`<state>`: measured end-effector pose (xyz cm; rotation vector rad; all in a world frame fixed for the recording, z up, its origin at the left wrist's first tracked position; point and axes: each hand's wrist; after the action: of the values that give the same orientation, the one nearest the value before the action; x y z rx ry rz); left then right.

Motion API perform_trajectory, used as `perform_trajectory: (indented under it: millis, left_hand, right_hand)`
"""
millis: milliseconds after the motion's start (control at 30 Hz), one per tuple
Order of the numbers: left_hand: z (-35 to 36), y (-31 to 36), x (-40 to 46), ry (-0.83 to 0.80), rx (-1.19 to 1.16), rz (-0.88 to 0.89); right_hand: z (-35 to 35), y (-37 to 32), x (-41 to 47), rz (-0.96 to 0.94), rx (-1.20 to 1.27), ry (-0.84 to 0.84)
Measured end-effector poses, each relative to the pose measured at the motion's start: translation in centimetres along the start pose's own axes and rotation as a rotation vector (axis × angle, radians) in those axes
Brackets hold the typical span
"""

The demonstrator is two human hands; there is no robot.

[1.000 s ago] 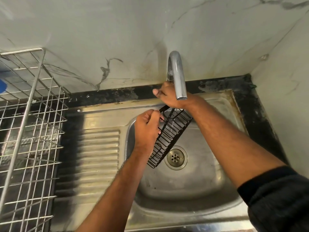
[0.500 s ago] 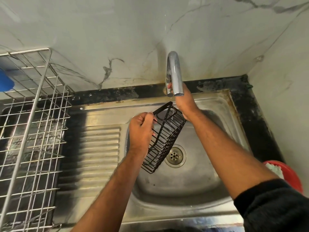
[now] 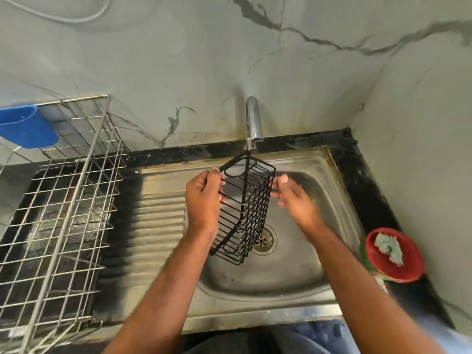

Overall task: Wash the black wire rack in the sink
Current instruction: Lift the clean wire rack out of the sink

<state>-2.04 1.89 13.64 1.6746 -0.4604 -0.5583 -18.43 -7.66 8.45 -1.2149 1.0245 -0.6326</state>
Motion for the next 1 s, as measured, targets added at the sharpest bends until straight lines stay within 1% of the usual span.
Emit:
perform_trajectory:
  millis: [67, 200, 267, 367, 500, 633, 700, 767, 833, 867, 900, 933, 1000]
  left_hand:
    - [-0.1, 0.5, -1.7, 0.023, -0.065, -0.012]
    - [-0.5, 1.1, -4.0, 0.103, -0.185, -0.042]
    - [-0.8, 1.1, -5.0, 0.160, -0.252, -0.063]
    - [-1.1, 0.9, -6.6, 0.208, -0.369, -0.114]
    - [-3.1, 0.0, -7.5, 0.298, -0.500, -0.244]
    - [-5.5, -1.4, -8.1, 0.326, -0.661, -0.358]
    - [-6.4, -1.8, -8.5, 0.300, -0.718, -0.375]
    - [-7.6, -1.7, -8.2, 0.246, -0.739, -0.351]
    - [-8.8, -0.8, -7.8, 0.176, -0.718, -0.342]
    - [-9.4, -0.2, -7.7, 0.140, -0.668, -0.335]
    - [-10.3, 0.3, -7.5, 0.095, -0.571, -0.309]
    - [-11.4, 0.7, -7.4, 0.045, -0.402, -0.272]
    - [-13.9, 0.9, -6.8, -0.064, -0.083, -0.224]
  right_hand:
    - [-0.1, 0.3, -1.8, -0.056, -0.021, -0.032]
    - [0.2, 0.4, -4.7, -0.159, 0.003, -0.002]
    - [0.4, 1.2, -5.8, -0.133, -0.001, 0.017]
    - [0.3, 3.2, -6.5, -0.063, -0.093, 0.067]
    - [-0.8, 3.9, -7.5, -0.045, -0.125, 0.136]
    - [-0.5, 4.0, -8.1, 0.031, -0.026, 0.183]
    - [0.1, 3.7, -8.4, 0.104, 0.092, 0.155]
    - [0.9, 3.7, -8.7, 0.155, 0.244, 0.094]
    - [1.9, 3.0, -9.5, 0.128, 0.295, 0.081]
    - [2.2, 2.6, -9.9, 0.086, 0.315, 0.107]
    - [2.8, 2.1, -10.4, 0.035, 0.347, 0.153]
    - [3.2, 1.4, -10.9, -0.012, 0.376, 0.196]
    - [4.1, 0.3, -12.0, -0.100, 0.355, 0.252]
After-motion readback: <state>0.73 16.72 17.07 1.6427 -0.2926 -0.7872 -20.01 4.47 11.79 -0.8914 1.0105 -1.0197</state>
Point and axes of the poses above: each hand's wrist, its own x-axis towards the middle knuckle, its own z-axis out of the palm, y = z × x, and after that the axes turned 11 degrees about x, right-handed
